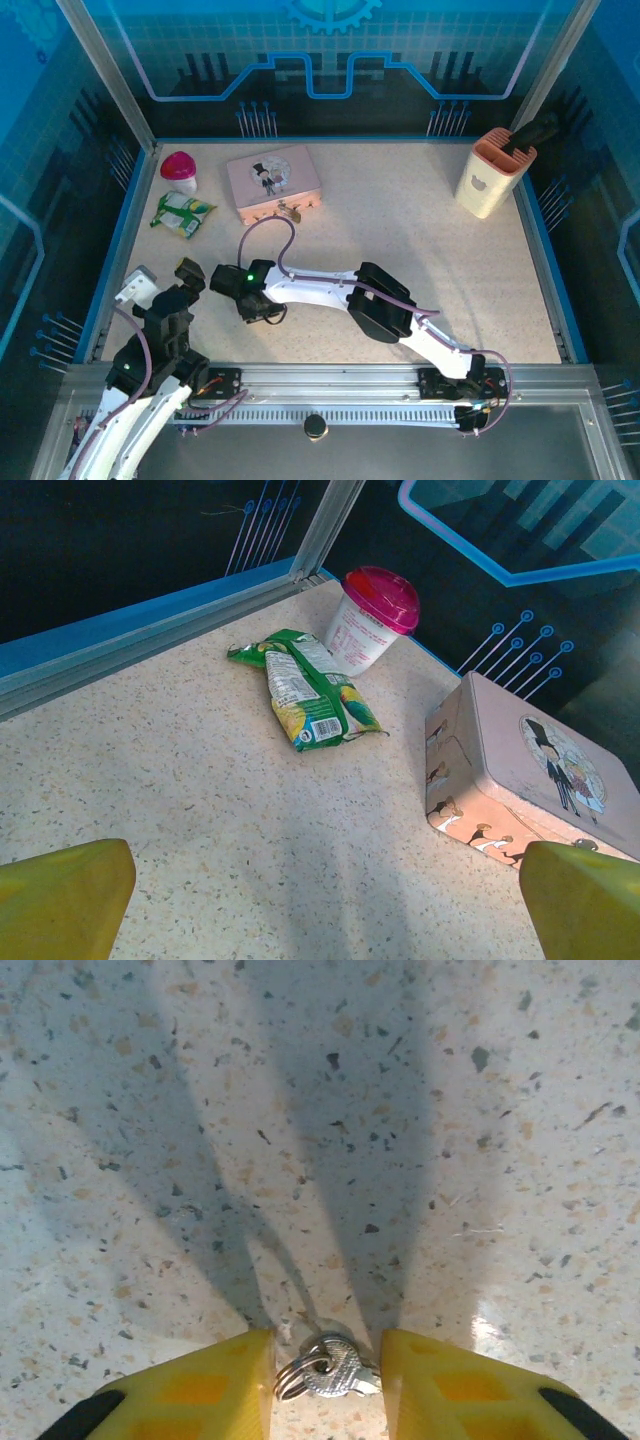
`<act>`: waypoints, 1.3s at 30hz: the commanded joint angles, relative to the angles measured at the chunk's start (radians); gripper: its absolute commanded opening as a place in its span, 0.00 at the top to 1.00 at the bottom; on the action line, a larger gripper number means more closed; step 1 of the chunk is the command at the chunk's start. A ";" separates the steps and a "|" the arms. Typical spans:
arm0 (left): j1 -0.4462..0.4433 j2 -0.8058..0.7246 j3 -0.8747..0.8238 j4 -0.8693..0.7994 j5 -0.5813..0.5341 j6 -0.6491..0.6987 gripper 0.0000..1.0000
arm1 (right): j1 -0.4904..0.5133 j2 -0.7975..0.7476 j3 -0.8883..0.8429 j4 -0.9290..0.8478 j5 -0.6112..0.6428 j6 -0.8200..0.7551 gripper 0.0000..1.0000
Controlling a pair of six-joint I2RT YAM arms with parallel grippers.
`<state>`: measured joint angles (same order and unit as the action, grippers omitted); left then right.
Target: Unlock the padlock with the key
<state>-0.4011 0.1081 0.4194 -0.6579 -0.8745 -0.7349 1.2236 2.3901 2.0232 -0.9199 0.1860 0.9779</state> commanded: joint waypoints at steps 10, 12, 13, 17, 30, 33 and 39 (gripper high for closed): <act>0.004 -0.013 0.001 -0.008 -0.002 -0.012 0.01 | 0.006 0.038 0.023 -0.037 -0.023 0.024 0.73; 0.004 -0.013 -0.001 -0.008 -0.003 -0.011 0.01 | 0.005 0.038 0.022 -0.037 -0.023 0.024 0.75; 0.004 -0.013 0.000 -0.007 -0.003 -0.011 0.01 | 0.004 0.037 0.020 -0.037 -0.021 0.024 0.75; 0.005 -0.014 0.000 -0.006 -0.002 -0.011 0.01 | 0.004 0.025 0.009 -0.036 -0.010 0.027 0.78; 0.004 -0.013 -0.010 0.009 0.003 -0.002 0.01 | 0.007 -0.018 -0.035 -0.007 0.021 0.031 0.93; 0.004 -0.013 -0.019 0.036 0.024 0.022 0.01 | 0.007 -0.101 -0.119 0.061 0.060 0.056 0.99; 0.004 0.003 -0.044 0.151 0.149 0.130 0.01 | -0.017 -0.339 -0.431 0.345 0.068 0.120 1.00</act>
<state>-0.4015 0.1081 0.3943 -0.5976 -0.8089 -0.6823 1.2205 2.1647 1.6646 -0.7208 0.2321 1.0470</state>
